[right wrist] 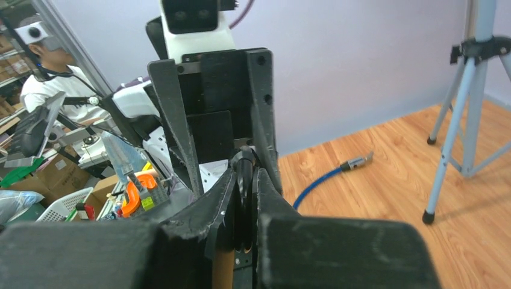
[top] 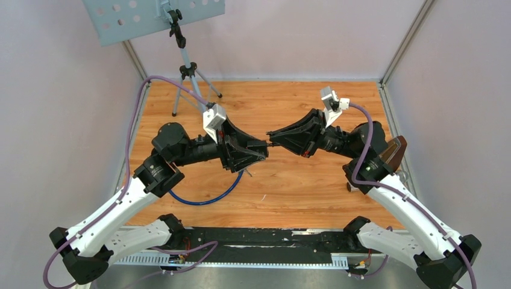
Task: Lock with the key
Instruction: Lock the lock.
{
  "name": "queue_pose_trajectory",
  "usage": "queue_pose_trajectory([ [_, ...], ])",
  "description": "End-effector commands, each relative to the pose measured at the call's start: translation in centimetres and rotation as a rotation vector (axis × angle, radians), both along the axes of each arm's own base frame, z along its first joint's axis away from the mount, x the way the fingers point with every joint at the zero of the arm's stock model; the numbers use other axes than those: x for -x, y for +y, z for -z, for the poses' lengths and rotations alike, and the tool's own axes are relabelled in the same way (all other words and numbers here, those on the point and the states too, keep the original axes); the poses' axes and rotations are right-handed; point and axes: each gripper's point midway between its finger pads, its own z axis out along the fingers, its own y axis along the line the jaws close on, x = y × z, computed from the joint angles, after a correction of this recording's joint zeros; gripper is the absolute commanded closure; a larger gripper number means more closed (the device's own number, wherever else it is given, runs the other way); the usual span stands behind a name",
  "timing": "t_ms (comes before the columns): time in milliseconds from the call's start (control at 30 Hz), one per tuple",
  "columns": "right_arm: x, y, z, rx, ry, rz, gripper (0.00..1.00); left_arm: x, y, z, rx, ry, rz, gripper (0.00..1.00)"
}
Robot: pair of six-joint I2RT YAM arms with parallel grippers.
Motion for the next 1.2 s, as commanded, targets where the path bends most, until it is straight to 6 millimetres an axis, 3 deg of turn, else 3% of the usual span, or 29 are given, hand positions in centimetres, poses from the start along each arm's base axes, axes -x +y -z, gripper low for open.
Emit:
queue_pose_trajectory([
  [0,0.8,-1.1,-4.9,-0.177,-0.134,0.031,1.0,1.3,0.2,-6.3,0.216,-0.095,0.041,0.29],
  [167,1.4,-1.1,-6.0,-0.192,-0.201,0.006,1.0,1.4,0.0,-7.0,0.259,-0.124,0.06,0.1],
  [567,3.5,-1.6,-8.0,-0.222,-0.28,-0.065,1.0,0.1,-1.1,-6.0,0.235,-0.129,0.047,0.01],
  [1000,3.5,-3.2,-10.6,-0.333,-0.223,0.008,1.0,0.7,-1.2,-5.3,0.235,-0.108,0.084,0.01],
  [1167,2.8,-2.8,-10.5,-0.333,-0.2,0.006,1.0,1.1,-1.8,-5.5,0.243,-0.086,0.138,0.11],
])
